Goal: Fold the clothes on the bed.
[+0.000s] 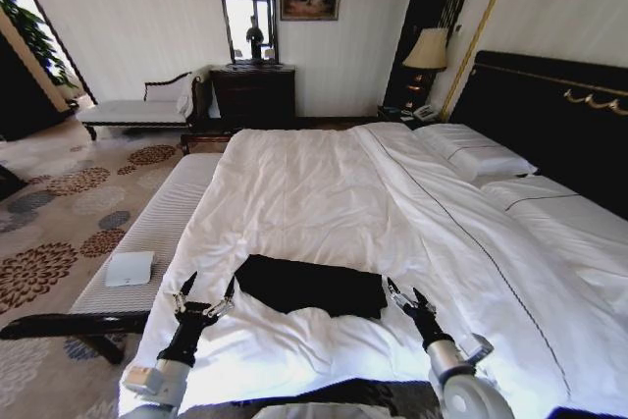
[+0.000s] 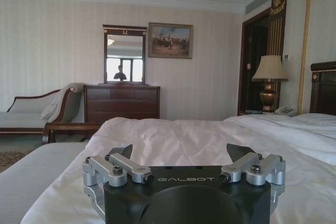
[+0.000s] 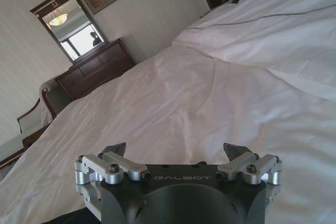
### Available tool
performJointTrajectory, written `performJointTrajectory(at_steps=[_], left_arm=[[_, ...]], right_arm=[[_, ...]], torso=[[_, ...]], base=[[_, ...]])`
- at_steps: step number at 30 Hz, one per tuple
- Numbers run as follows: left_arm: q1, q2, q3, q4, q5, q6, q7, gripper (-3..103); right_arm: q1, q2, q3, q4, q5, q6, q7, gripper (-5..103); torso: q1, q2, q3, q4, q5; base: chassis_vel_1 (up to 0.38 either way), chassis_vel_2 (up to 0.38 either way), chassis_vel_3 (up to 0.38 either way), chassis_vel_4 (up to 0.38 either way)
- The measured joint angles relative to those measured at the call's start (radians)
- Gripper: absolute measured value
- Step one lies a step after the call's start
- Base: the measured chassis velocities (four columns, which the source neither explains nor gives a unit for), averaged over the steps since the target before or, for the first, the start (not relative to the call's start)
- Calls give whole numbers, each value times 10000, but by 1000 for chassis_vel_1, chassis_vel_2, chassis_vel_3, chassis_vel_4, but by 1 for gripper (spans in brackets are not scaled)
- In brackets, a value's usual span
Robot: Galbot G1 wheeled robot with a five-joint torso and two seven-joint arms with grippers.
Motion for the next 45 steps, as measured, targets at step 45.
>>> performJointTrajectory(at_steps=[45], left_arm=[[-39,12,26,4,-5,35,-41,100]], right_arm=[[1981,182,-489,-3173,3220,-2833,-1453,100]], torso=[[1,-2,0,-1,0]], base=[[0,0,0,0]])
